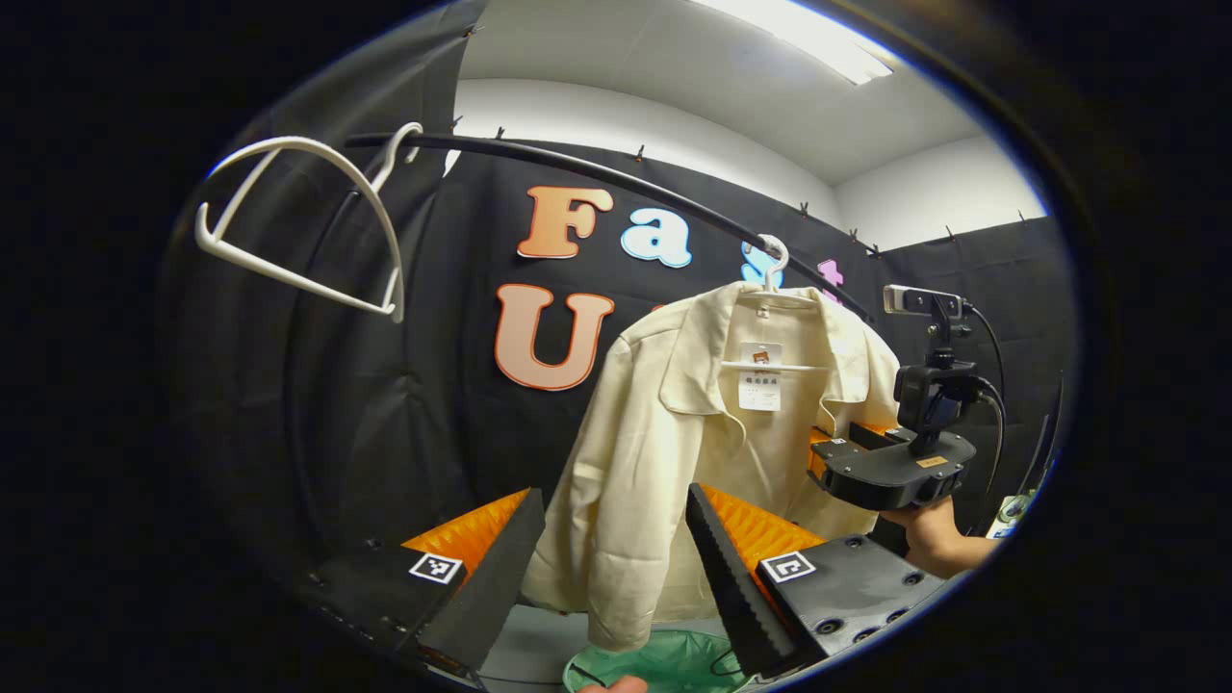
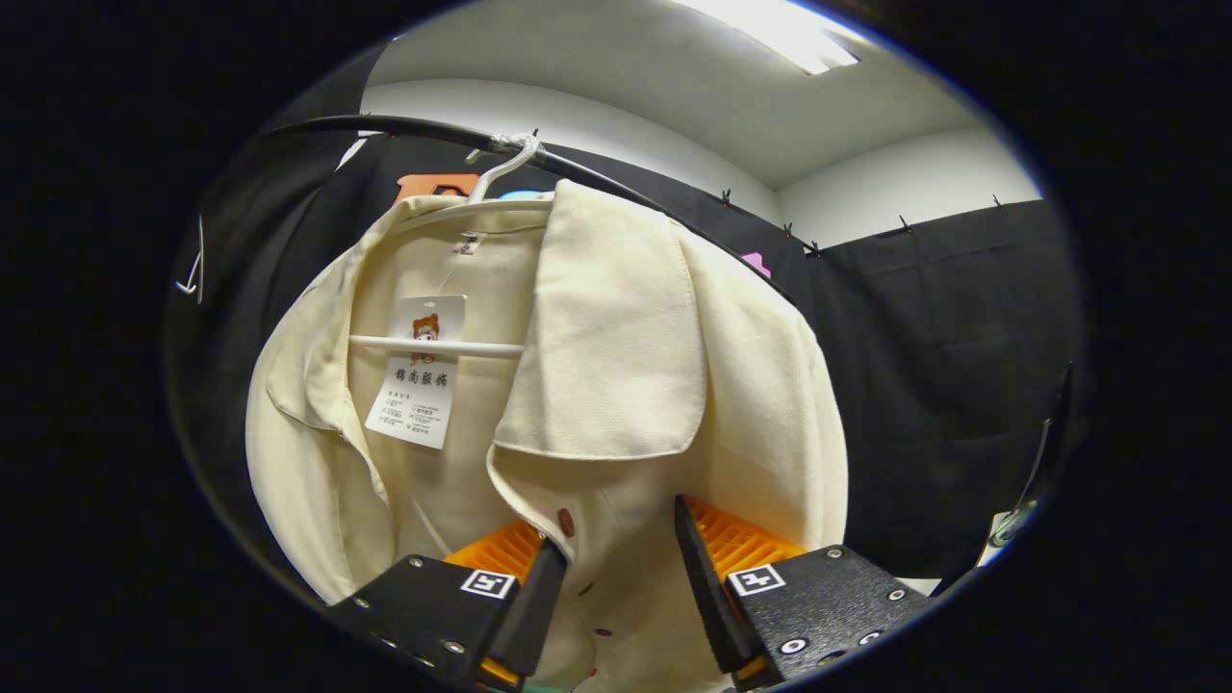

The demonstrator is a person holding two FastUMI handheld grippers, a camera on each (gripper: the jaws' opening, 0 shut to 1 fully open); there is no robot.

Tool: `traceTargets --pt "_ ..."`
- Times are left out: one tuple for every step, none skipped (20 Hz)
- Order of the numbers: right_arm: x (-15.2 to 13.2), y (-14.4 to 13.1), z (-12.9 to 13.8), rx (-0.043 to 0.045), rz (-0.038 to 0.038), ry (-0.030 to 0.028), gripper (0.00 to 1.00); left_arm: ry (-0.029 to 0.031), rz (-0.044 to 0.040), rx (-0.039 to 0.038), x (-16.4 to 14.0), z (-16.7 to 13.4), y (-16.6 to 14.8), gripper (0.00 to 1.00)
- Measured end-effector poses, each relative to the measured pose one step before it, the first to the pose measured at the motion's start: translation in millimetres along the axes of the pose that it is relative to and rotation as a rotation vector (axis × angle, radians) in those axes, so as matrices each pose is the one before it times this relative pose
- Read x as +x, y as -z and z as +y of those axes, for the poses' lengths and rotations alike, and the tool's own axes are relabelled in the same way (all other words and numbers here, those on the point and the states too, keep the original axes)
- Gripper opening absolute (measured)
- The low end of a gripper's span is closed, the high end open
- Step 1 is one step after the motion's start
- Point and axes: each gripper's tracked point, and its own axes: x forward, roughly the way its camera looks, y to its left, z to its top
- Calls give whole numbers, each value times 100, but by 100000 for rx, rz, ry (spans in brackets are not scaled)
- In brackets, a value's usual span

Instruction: Grasp the clothes on the hanger with both hands and then place them into the laundry hamper below.

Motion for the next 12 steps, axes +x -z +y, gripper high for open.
traceTargets --pt "85 -137 -509 -1443 -158 195 59 2400 376 849 757 -918 106 96" --pt "-95 -155 -550 -1080 12 -31 44 2370 20 724 872 -929 -33 96" --pt "-259 -242 -571 -10 -6 -444 35 2792 -983 -9 941 -1179 -141 96" --pt "-387 -563 -431 1142 -599 -1076 18 3311 -1099 -583 1087 -1480 -122 96" --pt "-469 -408 -588 1300 -596 -585 12 2912 -1539 -868 1210 -1269 -285 97" --pt "-685 -603 -496 1301 -683 -669 2 2418 -1643 -312 1336 -1227 5 100" --pt "-450 -547 -491 1129 -518 -651 1 384 -2205 542 1592 -924 -169 96" --pt "-459 -281 -418 1041 -583 -759 0 -937 -2403 794 1559 -366 -67 96" --pt "-461 -605 -261 940 -249 -891 0 -1230 -1722 487 1636 -508 119 100" --pt "-274 -441 -308 729 -226 -859 0 -67 -413 775 1760 -833 518 100" --pt "-20 -287 -254 373 34 -600 0 -1751 -476 1595 1581 -351 595 97" --pt "-99 -113 -176 364 91 -764 0 -3793 -977 2301 1194 149 643 97"
